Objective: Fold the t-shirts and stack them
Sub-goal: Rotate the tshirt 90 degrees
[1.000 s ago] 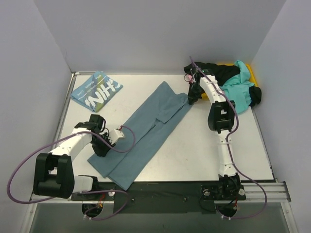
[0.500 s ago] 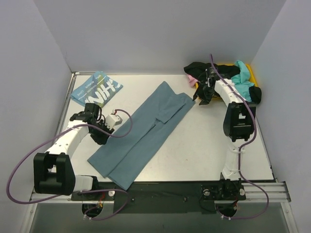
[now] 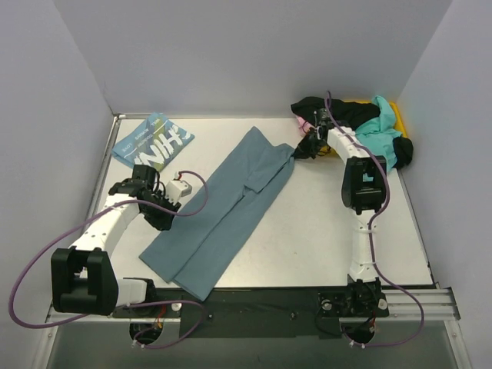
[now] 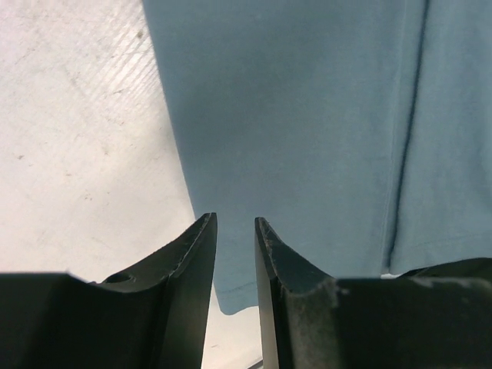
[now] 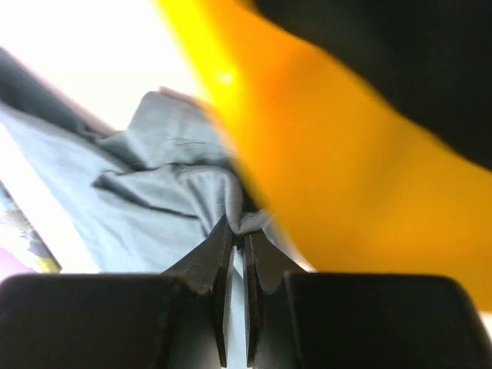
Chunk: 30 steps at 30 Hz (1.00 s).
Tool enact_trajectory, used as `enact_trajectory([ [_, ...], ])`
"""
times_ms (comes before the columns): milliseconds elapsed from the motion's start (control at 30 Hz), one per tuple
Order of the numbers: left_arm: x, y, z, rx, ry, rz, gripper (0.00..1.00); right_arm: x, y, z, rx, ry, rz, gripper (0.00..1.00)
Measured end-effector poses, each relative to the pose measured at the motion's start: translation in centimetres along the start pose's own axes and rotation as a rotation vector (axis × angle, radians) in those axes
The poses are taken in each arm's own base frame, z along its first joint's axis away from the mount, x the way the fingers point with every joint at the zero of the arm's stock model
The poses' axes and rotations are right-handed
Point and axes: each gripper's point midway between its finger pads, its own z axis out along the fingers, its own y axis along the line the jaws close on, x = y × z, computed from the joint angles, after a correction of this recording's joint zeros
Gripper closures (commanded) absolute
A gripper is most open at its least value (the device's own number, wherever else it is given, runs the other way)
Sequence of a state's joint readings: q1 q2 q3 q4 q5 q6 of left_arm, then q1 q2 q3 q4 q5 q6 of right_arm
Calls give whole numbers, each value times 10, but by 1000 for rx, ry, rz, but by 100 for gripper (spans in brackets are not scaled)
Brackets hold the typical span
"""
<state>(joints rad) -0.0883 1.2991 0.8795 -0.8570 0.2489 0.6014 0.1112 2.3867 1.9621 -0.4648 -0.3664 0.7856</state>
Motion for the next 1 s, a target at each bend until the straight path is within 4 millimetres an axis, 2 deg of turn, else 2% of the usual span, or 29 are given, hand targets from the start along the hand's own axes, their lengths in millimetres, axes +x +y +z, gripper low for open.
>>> enact_trajectory([
  [67,-2,-5,0,27,-11,-2,62,-5,18,2,-55,-22,0,100],
  [267,-7,-18,6,102,-35,-48,62,-39,78,21,-258,-149,25,100],
  [400,-6,-19,12,127,-13,-82,62,-73,114,38,-382,-237,56,100],
  [500,-9,-18,14,139,-2,-76,62,-96,131,54,-466,-297,61,98],
  [533,-11,-18,14,142,1,-66,62,-103,133,60,-494,-312,67,84],
  [600,-15,-19,12,144,-2,-39,61,-107,136,62,-528,-328,55,63],
  [733,-19,-26,6,175,5,32,60,-105,148,52,-578,-340,-25,45],
  [867,-19,-39,-1,237,8,142,60,-92,142,41,-552,-315,-93,30],
  [933,-18,-44,-6,263,-5,214,59,-81,134,26,-509,-291,-106,25],
  [1000,-20,-47,-14,267,-42,290,59,-70,128,-2,-471,-284,-122,22],
])
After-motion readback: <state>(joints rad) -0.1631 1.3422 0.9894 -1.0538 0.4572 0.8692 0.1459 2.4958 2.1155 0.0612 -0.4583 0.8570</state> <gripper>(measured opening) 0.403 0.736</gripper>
